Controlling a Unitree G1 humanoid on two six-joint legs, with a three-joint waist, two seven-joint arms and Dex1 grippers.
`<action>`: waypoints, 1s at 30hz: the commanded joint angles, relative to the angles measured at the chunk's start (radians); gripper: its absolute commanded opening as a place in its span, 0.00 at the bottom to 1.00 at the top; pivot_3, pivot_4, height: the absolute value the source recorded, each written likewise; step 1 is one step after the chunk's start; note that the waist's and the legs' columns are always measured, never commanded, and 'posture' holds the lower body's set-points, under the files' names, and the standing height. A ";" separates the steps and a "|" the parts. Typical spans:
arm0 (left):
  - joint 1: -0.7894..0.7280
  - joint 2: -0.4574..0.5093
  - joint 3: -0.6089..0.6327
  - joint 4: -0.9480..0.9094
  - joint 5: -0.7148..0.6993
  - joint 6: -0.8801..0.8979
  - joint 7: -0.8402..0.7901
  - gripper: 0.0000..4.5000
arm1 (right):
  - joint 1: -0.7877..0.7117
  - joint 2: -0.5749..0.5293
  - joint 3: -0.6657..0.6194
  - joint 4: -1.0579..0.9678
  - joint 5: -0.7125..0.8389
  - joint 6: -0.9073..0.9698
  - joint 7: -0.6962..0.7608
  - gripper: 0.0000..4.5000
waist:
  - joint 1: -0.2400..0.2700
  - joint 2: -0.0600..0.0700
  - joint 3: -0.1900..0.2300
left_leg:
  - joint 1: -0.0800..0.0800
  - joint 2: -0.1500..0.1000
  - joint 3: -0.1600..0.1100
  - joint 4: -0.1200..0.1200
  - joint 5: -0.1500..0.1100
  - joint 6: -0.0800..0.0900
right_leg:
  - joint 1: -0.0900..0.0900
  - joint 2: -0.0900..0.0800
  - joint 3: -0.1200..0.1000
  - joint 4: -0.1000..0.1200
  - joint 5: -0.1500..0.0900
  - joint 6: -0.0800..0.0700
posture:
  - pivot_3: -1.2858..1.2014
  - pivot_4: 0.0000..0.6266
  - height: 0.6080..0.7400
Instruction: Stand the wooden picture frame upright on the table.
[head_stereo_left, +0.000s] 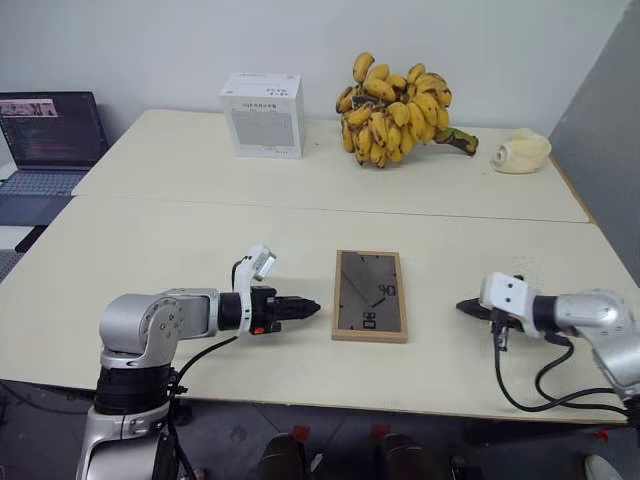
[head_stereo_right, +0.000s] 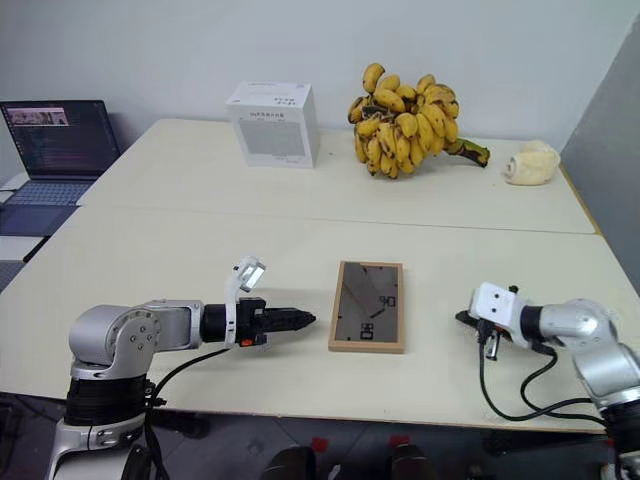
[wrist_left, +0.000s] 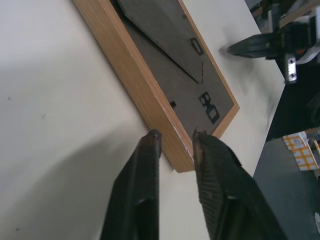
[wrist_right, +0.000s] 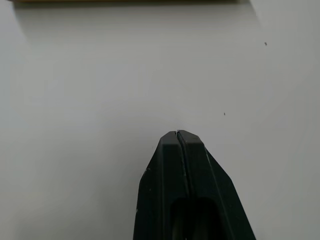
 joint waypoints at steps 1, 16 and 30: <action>-0.028 -0.010 0.059 0.018 -0.046 0.033 0.031 0.49 | -0.024 0.021 -0.008 0.004 -0.029 -0.040 -0.034 0.00 | 0.002 0.000 0.000 | 0.000 0.000 0.000 0.000 0.000 0.000 | 0.000 0.000 0.000 0.000 0.000 0.000 | 0.52 0.24 1.00; -0.094 -0.067 -0.061 0.142 -0.047 0.106 0.116 0.79 | -0.076 0.083 0.053 0.099 -0.213 -0.178 -0.174 0.00 | -0.001 0.000 0.000 | 0.003 -0.001 0.000 0.003 0.000 -0.001 | 0.003 -0.001 0.000 0.000 0.001 0.001 | 0.52 0.24 1.00; -0.168 -0.175 -0.069 0.287 -0.019 0.066 0.204 0.79 | -0.080 0.278 0.154 0.066 -0.331 -0.146 -0.280 0.00 | -0.003 0.000 -0.003 | 0.008 -0.001 0.000 0.003 0.000 -0.001 | 0.008 0.000 0.000 0.000 0.001 0.002 | 0.52 0.24 1.00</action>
